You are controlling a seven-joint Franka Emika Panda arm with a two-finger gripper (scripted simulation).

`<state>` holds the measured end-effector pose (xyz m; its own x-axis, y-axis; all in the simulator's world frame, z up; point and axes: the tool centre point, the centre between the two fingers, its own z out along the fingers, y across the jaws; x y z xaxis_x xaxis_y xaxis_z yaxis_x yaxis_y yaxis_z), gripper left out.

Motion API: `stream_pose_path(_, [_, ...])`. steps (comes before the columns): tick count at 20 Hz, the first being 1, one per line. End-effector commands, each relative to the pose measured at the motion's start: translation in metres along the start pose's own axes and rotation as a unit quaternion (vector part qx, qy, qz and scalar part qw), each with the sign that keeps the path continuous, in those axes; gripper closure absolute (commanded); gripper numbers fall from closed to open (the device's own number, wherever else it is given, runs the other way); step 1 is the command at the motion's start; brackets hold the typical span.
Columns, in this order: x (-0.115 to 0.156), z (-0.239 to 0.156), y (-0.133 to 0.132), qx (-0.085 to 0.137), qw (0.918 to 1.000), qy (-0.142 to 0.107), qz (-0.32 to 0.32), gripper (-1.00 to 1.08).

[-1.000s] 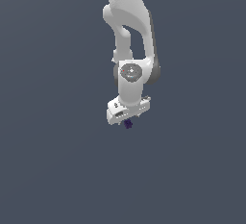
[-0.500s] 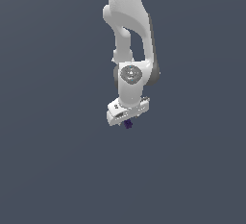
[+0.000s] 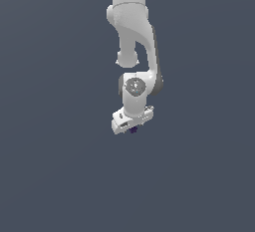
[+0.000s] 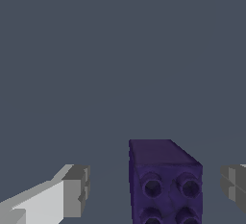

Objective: Pick up the object and move it to a goal position.

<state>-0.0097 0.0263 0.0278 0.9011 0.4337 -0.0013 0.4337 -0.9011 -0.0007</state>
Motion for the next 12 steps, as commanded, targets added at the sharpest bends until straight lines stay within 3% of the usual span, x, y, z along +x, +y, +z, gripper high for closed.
stream_pose_path(1, [0.0007,0.0050,0.0006,0.000,1.0000,0.001,0.000,-0.92])
stream_pose_path(3, [0.0011,0.0059,0.0007,0.000,1.0000,0.001,0.000,-0.92])
stream_pose_path(4, [0.0011,0.0059,0.0007,0.000,1.0000,0.001,0.000,1.08])
stream_pose_path(12, [0.0011,0.0059,0.0007,0.000,1.0000,0.001,0.000,1.08])
